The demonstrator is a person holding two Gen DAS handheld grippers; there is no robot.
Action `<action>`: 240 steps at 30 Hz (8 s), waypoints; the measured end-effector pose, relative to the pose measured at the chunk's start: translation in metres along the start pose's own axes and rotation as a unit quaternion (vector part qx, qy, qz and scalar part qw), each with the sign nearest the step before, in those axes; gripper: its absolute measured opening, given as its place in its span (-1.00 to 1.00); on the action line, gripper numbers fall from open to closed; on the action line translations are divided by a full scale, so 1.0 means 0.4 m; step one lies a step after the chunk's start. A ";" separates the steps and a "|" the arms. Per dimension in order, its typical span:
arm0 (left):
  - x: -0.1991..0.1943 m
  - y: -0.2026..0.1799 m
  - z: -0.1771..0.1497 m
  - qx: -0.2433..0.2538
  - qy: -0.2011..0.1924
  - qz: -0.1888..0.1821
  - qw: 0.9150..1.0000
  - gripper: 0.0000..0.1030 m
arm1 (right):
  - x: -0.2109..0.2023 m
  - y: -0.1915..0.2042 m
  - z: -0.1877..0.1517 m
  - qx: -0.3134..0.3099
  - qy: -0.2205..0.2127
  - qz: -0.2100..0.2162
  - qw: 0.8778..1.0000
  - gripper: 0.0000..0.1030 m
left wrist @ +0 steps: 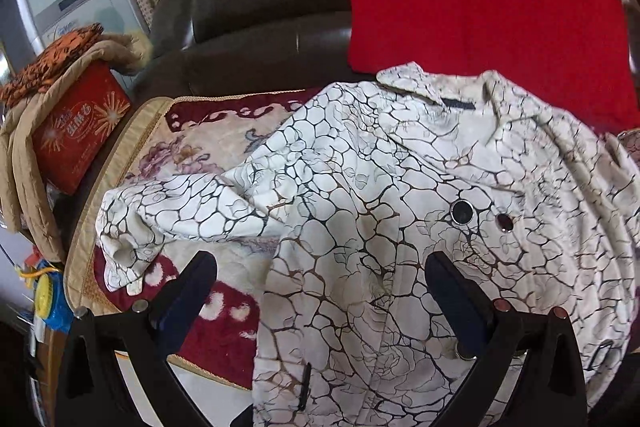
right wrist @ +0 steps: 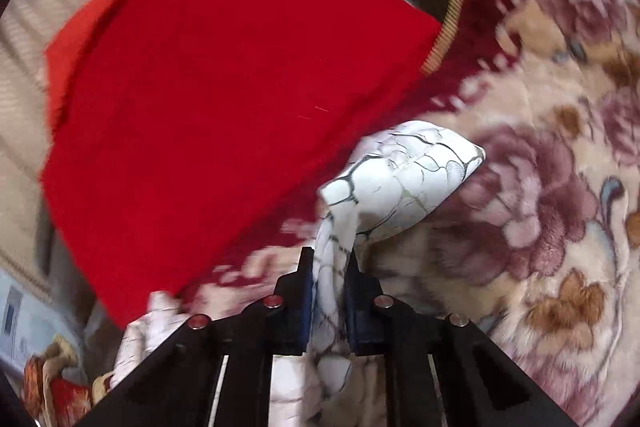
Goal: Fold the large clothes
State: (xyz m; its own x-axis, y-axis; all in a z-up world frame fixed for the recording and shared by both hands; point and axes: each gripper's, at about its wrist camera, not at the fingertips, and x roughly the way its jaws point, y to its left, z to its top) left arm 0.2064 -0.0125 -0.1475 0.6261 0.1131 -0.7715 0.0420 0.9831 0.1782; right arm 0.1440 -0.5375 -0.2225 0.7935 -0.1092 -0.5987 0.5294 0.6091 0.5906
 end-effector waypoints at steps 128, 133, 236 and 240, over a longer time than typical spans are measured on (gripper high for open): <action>0.146 0.016 0.111 0.007 0.003 -0.147 0.989 -0.80 | 0.058 0.277 -0.324 -0.142 0.117 0.066 0.981 -0.67; 0.164 0.044 0.111 -0.003 0.001 -0.120 0.993 -0.80 | 0.051 0.244 -0.310 -0.128 0.089 0.031 0.987 -0.70; 0.372 0.878 -0.205 -0.580 -0.024 -0.159 0.799 -0.90 | 0.014 0.457 -0.511 -0.273 0.121 0.153 0.942 0.29; 0.291 0.853 -0.125 -0.523 -0.066 -0.162 0.834 -0.91 | 0.011 0.452 -0.506 -0.269 0.116 0.152 0.944 0.29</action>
State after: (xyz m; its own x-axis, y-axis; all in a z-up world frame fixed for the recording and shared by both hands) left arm 0.2545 0.3434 -0.2069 0.7974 -0.1322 -0.5888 -0.4326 0.5551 -0.7104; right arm 0.1825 -0.2688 -0.2279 0.7638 0.2713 -0.5856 0.0101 0.9022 0.4312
